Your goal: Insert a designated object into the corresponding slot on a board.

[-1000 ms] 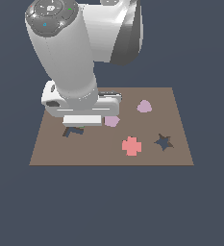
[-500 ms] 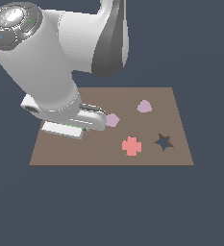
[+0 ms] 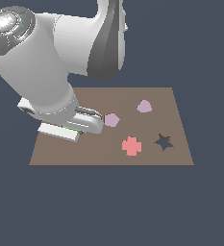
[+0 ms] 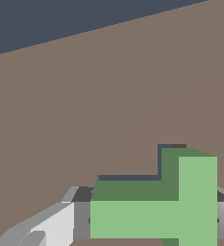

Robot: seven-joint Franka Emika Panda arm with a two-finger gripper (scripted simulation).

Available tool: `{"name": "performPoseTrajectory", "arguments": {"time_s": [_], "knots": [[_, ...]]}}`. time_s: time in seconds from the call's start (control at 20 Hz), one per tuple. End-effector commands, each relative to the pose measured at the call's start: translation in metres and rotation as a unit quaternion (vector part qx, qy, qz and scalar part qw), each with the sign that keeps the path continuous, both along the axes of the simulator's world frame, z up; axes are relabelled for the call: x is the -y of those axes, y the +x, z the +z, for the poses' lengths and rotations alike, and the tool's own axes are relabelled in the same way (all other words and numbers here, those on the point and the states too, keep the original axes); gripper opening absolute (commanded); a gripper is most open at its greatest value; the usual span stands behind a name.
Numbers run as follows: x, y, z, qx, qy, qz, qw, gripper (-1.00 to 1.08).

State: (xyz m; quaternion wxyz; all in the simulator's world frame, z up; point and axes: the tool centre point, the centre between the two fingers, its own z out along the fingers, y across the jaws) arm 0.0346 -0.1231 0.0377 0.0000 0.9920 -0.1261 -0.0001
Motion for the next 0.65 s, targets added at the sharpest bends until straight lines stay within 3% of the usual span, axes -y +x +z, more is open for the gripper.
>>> {"name": "performPoseTrajectory", "arguments": {"time_s": [0.0,0.1,0.15,0.6], "knots": [[0.0005,-0.0001,-0.0052,0.0,0.0,-0.001,1.0,-1.0],[0.0005,0.0,-0.0068,0.0,0.0,-0.002,1.0,-1.0],[0.0005,0.0,-0.0068,0.0,0.0,-0.002,1.0,1.0],[0.0005,0.0,-0.0068,0.0,0.0,-0.002,1.0,1.0]]}}
